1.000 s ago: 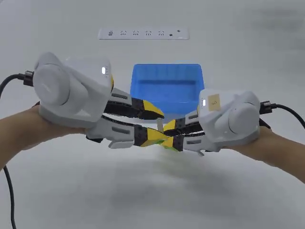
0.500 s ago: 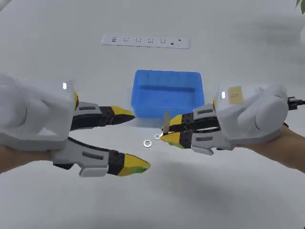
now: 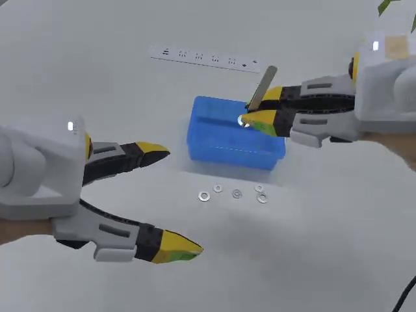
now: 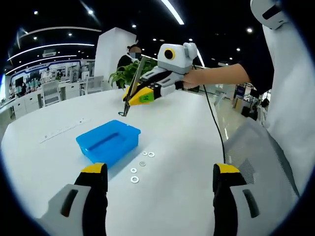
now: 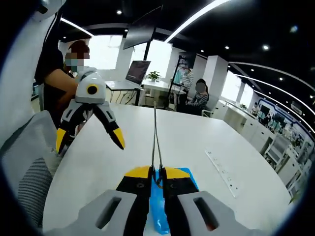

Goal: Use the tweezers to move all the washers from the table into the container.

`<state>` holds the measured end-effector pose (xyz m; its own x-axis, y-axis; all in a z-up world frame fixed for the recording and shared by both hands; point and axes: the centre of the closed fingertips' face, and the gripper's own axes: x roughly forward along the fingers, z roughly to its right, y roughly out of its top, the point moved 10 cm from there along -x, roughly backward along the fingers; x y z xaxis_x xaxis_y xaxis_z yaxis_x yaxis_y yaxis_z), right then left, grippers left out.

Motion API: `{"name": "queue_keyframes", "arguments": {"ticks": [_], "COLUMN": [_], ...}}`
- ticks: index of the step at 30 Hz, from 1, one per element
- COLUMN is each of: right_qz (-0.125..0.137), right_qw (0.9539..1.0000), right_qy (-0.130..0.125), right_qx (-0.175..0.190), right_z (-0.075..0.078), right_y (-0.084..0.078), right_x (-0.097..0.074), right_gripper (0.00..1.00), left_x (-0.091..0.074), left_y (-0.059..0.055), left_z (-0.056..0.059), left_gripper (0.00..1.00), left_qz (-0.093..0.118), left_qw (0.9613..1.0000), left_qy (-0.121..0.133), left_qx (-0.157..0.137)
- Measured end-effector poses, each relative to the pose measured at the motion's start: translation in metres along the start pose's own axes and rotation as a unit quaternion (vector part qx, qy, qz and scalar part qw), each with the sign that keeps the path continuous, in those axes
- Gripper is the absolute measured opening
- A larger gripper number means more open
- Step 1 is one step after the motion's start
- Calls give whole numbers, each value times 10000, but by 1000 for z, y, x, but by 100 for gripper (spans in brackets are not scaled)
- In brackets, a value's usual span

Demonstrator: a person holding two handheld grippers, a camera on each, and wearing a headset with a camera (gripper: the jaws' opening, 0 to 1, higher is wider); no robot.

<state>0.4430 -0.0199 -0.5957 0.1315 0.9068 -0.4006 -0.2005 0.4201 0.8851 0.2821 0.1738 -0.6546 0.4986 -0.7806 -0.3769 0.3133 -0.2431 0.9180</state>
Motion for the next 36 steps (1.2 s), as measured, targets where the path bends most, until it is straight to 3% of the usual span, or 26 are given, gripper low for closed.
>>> {"name": "queue_keyframes", "arguments": {"ticks": [3, 7, 10, 14, 18, 20, 23, 36], "right_qz": [13, -142, -337, -431, -468, -519, -549, -461], "right_qw": [9998, 9990, 9979, 9967, 9962, 9957, 9953, 9956], "right_qy": [-134, -114, -17, 102, 117, 113, 137, 165], "right_qx": [149, 402, 552, 680, 725, 753, 785, 795], "right_z": [20, 29, 28, 20, 15, 15, 14, 12], "right_y": [-11, -34, -53, -69, -82, -88, -93, -92], "right_x": [12, 32, 47, 63, 76, 80, 83, 85], "right_gripper": [9, 9, 9, 9, 9, 9, 9, 9], "left_x": [-4, -8, -11, -15, -19, -20, -21, -22], "left_y": [-4, -7, -10, -13, -13, -15, -18, -18], "left_z": [-1, -2, -4, -7, -9, -8, -8, -2], "left_gripper": [99, 99, 99, 99, 99, 99, 99, 99], "left_qz": [63, 31, -18, -89, -7, -101, -198, -202], "left_qw": [9998, 9996, 9994, 9989, 9980, 9980, 9975, 9967], "left_qy": [43, 192, 271, 367, 472, 474, 500, 568], "left_qx": [-174, -182, -216, -288, -416, -412, -455, -540]}}
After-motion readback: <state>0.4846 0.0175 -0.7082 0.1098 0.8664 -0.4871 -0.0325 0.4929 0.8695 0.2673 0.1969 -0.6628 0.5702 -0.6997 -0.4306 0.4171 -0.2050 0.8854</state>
